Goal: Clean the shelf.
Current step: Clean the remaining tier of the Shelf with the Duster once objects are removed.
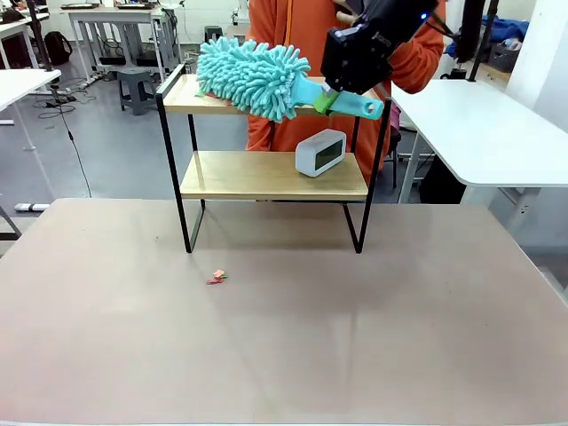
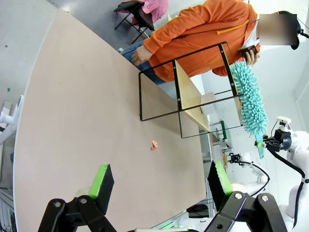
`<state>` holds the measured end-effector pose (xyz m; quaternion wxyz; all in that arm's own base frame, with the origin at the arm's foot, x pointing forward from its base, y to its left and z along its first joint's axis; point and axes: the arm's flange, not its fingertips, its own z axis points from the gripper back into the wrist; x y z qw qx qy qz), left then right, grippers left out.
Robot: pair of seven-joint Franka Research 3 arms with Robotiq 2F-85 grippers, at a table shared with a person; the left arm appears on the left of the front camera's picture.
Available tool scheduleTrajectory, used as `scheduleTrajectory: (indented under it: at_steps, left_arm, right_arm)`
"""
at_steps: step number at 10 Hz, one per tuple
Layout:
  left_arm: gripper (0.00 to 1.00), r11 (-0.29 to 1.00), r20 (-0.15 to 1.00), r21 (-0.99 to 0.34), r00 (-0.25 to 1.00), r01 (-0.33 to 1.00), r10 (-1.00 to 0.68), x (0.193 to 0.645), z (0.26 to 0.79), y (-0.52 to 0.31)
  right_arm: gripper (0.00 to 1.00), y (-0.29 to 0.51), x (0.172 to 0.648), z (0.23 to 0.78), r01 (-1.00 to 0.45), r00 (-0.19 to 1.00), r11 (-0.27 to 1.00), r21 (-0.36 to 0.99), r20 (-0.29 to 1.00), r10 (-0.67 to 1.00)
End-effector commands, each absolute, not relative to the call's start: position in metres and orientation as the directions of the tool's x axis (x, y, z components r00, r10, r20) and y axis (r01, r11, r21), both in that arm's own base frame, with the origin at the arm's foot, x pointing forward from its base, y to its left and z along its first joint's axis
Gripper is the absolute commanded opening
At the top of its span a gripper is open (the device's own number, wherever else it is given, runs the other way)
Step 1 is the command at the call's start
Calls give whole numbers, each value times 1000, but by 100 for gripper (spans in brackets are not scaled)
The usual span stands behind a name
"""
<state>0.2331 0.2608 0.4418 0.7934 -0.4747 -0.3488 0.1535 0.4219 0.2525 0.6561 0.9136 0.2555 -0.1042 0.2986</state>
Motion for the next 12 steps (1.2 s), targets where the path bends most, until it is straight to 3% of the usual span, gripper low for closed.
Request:
scheduleTrajectory:
  at_steps: [1,3,5,10,12]
  left_arm:
    - [100,502,427,-857,700,112,573,233,442,259]
    - [100,502,427,-857,700,112,573,233,442,259]
    - [100,502,427,-857,700,112,573,233,442,259]
    - [100,502,427,-857,700,112,573,233,442,259]
    - [100,502,427,-857,700,112,573,233,442,259]
  right_arm:
    - [12,239,426,663,-691,718,573,441,326,615]
    - [12,214,411,662,-766,591,422,485,272,759]
    - [12,185,390,665,-790,509,284,543,323,798]
    - [12,151,373,650,-755,547,230,614,396,738]
    - [12,96,351,650,-708,663,246,662,504,554]
